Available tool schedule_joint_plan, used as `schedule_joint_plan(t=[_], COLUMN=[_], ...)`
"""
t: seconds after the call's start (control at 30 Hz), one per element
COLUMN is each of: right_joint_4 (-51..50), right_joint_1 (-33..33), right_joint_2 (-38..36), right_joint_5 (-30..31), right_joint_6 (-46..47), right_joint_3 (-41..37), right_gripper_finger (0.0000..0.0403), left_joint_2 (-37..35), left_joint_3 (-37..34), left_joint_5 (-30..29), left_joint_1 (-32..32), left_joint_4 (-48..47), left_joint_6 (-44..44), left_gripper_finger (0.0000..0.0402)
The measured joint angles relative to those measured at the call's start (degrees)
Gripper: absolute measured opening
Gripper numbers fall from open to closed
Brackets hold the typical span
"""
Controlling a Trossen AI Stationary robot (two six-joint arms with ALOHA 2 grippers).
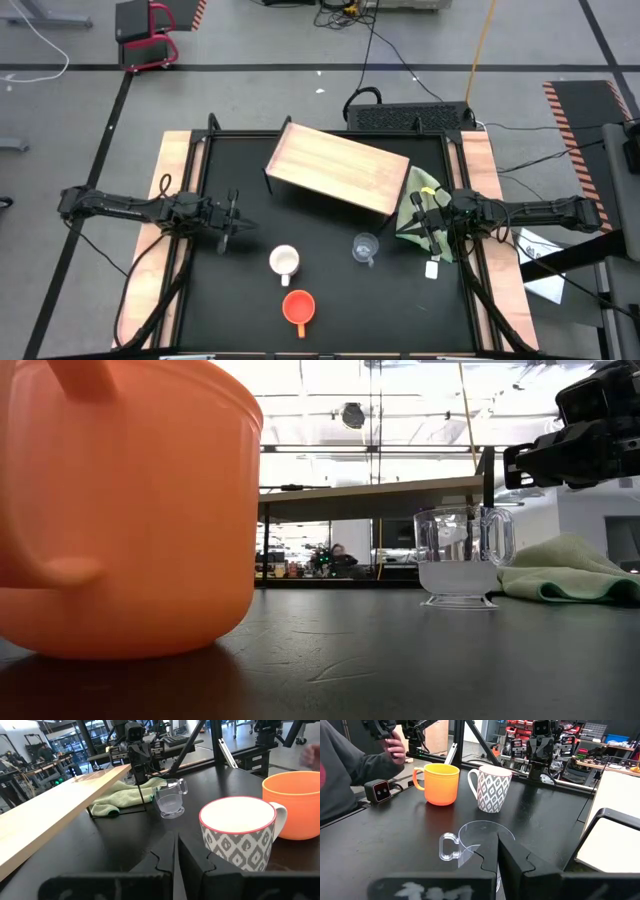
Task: Stack small to large cups/mugs on shelf
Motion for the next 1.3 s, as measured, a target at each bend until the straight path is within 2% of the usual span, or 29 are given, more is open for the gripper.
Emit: schedule_joint_plan(t=[0.47, 0.7, 1.13, 1.3], right_joint_4=[0.0, 0.0, 1.8, 7.0], right_joint_1=[0.0, 0.0, 0.0, 0.0], right_joint_2=[0.0, 0.0, 0.0, 0.0], right_joint_5=[0.0, 0.0, 0.0, 0.0], right_joint_6=[0.0, -8.0, -7.7, -2.0], right_joint_3=[0.0, 0.0, 0.0, 0.0], right_gripper_finger=[0.0, 0.0, 0.0, 0.0], left_joint_2=[0.0, 0.0, 0.0, 0.0], left_joint_3=[0.0, 0.0, 0.0, 0.0], left_joint_5=[0.0, 0.1, 0.0, 0.0], left_joint_1=[0.0, 0.0, 0.0, 0.0], left_joint_4=[0.9, 0.9, 4.6, 6.2], left_joint_6=[-0.5, -1.1, -3.5, -3.4], left_gripper_finger=[0.0026, 0.0026, 0.0026, 0.0026])
